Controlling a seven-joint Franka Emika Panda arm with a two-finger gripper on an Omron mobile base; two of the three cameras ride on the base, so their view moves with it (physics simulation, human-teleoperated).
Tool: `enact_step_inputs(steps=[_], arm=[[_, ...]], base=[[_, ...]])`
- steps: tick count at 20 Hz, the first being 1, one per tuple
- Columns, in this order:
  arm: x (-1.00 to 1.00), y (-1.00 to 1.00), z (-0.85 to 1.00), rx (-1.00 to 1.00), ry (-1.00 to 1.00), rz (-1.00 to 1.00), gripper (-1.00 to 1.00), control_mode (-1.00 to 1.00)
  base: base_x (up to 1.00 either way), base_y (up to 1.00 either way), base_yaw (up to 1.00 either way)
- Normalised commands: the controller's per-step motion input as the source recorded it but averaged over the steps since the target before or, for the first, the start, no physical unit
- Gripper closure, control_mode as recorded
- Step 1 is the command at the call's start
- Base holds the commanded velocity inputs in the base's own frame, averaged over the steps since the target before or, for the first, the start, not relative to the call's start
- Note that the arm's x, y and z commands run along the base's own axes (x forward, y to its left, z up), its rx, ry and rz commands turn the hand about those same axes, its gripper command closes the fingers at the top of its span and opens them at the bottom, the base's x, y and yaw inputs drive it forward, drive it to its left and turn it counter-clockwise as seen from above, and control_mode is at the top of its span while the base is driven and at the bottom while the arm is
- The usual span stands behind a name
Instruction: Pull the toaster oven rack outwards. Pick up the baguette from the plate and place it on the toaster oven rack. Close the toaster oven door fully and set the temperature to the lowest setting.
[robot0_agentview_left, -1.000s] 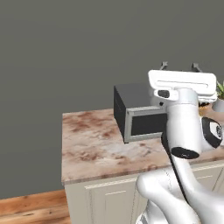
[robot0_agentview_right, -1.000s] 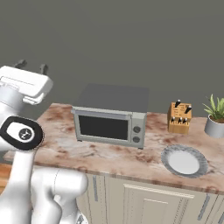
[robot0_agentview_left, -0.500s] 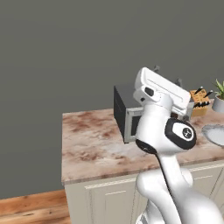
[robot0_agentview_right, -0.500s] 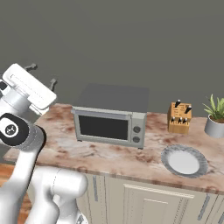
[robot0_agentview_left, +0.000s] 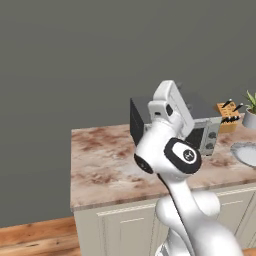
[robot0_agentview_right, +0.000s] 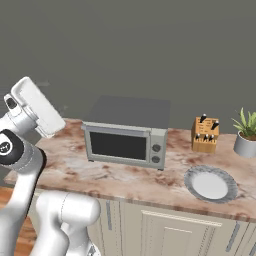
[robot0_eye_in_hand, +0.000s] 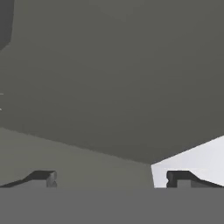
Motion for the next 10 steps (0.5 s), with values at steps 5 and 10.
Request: enact_step_inputs(steps=[5, 10], arm=[[0.0, -0.31, -0.02, 0.54, -0.33, 0.25, -1.0, -1.0], [0.0, -0.3, -0.03, 0.55, -0.32, 0.3, -1.0, -1.0]], base=[[0.0, 0.0, 0.0], [0.0, 0.0, 0.0]])
